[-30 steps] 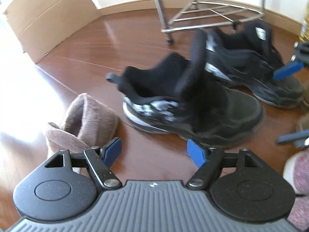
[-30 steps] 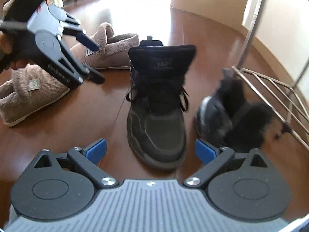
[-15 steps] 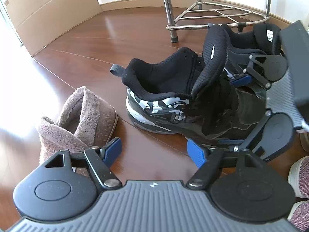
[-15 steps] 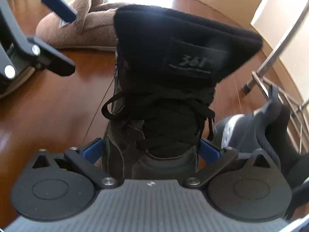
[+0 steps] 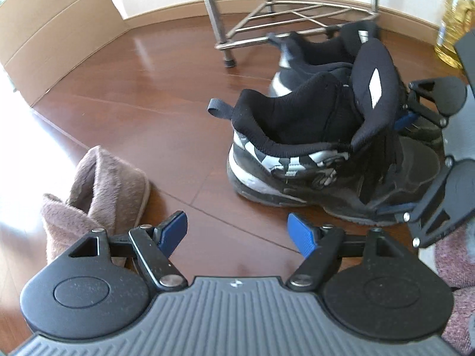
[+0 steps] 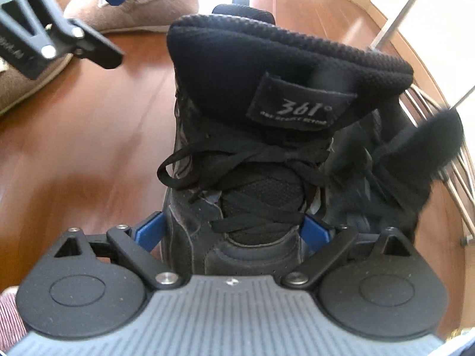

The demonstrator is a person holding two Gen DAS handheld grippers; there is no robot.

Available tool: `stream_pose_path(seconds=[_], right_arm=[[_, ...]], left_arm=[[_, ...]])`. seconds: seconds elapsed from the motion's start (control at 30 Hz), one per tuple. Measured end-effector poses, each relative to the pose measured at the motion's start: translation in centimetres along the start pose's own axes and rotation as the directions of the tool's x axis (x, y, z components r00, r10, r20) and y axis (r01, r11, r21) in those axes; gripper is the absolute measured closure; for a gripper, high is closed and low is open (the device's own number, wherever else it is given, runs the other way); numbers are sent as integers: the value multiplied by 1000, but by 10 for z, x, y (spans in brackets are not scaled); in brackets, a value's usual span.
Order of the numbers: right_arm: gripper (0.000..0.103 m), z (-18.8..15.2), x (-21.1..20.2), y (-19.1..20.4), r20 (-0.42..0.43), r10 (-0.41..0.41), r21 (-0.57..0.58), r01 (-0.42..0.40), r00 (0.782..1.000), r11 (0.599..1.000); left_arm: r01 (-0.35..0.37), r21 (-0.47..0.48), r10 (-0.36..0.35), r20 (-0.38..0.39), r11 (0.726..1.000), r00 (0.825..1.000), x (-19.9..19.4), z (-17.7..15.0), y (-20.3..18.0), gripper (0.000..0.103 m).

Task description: Organize scattered shoes

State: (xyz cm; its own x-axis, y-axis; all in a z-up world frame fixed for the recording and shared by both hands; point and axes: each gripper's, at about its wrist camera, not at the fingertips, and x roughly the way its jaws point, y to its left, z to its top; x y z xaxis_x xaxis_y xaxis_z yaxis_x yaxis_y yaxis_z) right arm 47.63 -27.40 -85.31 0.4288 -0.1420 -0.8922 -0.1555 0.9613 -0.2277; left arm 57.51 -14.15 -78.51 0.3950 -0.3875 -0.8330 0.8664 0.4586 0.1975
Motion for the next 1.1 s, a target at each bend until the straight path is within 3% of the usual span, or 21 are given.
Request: stream_pose_path(seconds=[0.2,0.27,0.3,0.33,0.4,0.5,0.63,0.67,0.7,0.77,0.83,0.9,0.97,1.1], right_arm=[[9,-13,-38,5,63,-75,-1,76,995,997],[41,-22,-66,3,99,-54,60,48,994,997],[83,-25,-72,3,103,-33,78,25,994,997],[99,-28,-74,4,88,2,101,-11,996,995],[99,-34,-72,6,62,54,113,-61,997,992],[103,-31,-49,-2,26,63,163,-66,998,984],[100,-30,-47,-22,53,127,367,-138,990,920],[93,-31,-53,-23,62,123,386,-138,990,912],[70,-32,-63,-19,80,100,384,-123,992,915],[46,-36,-88,-10,148,55,376,-108,987,920],[42,-36,-108,-8,219,58,378,-140,974,915],[32,-40,-133,7,295,81,383,-195,952,903],[28,-46,-153,24,353,154,365,-287,923,885],[21,-31,-158,65,323,270,284,-366,907,886]], left_arm=[[11,41,-11,4,999,1000,-3,2,-15,26],[11,51,-11,3,999,1000,-3,0,-16,26],[13,55,-13,2,998,1000,-3,-1,-18,26],[17,58,-17,0,998,1000,-4,-2,-19,26],[27,64,-26,-4,998,1000,-4,-2,-22,26],[37,71,-37,-3,997,999,-7,-1,-28,26],[32,63,-31,-12,998,999,-10,-2,-28,26],[25,52,-24,-21,998,999,-13,-4,-26,26],[24,38,-23,-30,999,999,-18,-7,-22,26],[43,16,-42,-43,999,998,-32,-18,-13,26],[52,4,-52,-52,999,997,-51,-34,-6,26],[29,3,-29,-57,1000,998,-83,-64,4,26],[-16,-8,15,-83,1000,996,-112,-100,15,25],[-135,-84,119,-176,987,977,-153,-163,39,25]])
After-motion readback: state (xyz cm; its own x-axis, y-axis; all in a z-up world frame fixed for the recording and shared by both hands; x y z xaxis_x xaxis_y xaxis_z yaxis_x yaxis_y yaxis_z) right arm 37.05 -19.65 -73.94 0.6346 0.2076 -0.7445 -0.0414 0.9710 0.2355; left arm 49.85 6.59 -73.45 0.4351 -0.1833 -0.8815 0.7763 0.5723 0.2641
